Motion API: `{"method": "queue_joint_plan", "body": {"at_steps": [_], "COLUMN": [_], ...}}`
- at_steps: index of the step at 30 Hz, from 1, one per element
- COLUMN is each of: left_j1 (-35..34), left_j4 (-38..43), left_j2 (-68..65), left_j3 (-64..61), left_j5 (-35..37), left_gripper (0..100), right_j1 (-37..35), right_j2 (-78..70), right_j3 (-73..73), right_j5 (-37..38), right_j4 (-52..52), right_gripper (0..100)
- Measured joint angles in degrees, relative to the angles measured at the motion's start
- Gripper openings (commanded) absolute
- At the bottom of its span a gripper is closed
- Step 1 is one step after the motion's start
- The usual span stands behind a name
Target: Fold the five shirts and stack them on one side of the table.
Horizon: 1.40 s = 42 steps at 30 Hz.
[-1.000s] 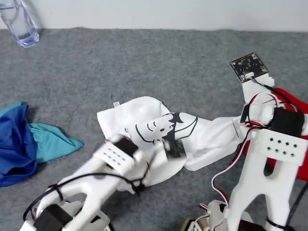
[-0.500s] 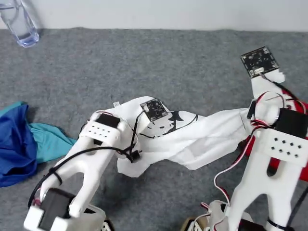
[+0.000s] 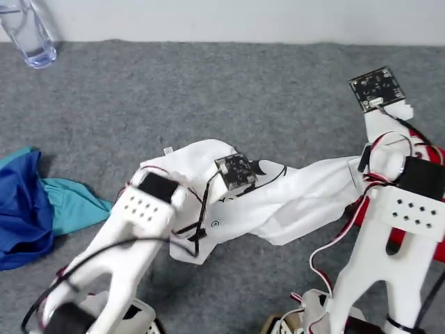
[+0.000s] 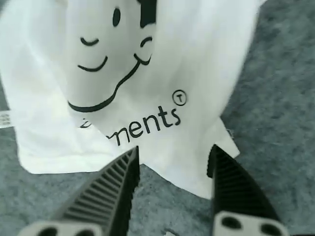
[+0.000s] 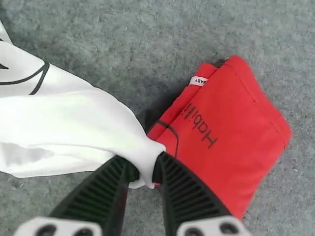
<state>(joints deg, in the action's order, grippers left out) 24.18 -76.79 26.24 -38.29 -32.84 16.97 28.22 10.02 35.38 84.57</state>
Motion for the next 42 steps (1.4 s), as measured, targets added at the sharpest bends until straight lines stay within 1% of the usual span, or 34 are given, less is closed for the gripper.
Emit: {"method": "queue_joint_plan", "body": {"at_steps": [4, 8, 10, 12, 15, 18, 23, 29, 33, 39, 42], "left_j1": [3.3, 9.0, 11.5, 12.1, 12.8, 12.7, 9.8, 6.0, 3.7, 0.3, 0.3], "left_j4": [-6.2, -10.7, -10.7, -8.7, -3.8, 1.0, 5.4, 10.9, 11.7, 11.8, 11.9], "left_j2": [8.3, 11.8, 12.0, 12.0, 12.0, 12.0, 11.1, 0.8, -7.7, -16.9, -20.5], "left_j3": [0.0, -3.4, -6.9, -10.6, -16.5, -20.8, -21.5, -21.1, -15.8, -8.4, -6.2], "left_j5": [0.1, 0.1, 0.4, 1.5, 3.0, 4.9, 6.1, 5.7, 5.6, 5.5, 5.5], "left_gripper": [21, 21, 21, 22, 28, 29, 29, 29, 29, 29, 26], "right_j1": [-1.6, -2.6, -2.5, -2.5, -2.5, -2.5, -2.5, -2.5, -2.5, -2.5, -2.5], "right_j2": [0.0, 0.0, 0.0, 0.0, 0.0, 0.0, 0.0, 0.0, 0.0, 0.0, 0.0], "right_j3": [2.9, 3.5, 3.5, 3.5, 3.5, 3.5, 3.5, 3.5, 3.5, 3.5, 3.5], "right_j5": [0.0, 0.0, 0.0, 0.0, 0.0, 0.0, 0.0, 0.0, 0.0, 0.0, 0.0], "right_j4": [0.0, 0.0, 0.0, 0.0, 0.0, 0.0, 0.0, 0.0, 0.0, 0.0, 0.0], "right_gripper": [0.9, 0.9, 0.9, 0.9, 0.9, 0.9, 0.9, 0.9, 0.9, 0.9, 0.9]}}
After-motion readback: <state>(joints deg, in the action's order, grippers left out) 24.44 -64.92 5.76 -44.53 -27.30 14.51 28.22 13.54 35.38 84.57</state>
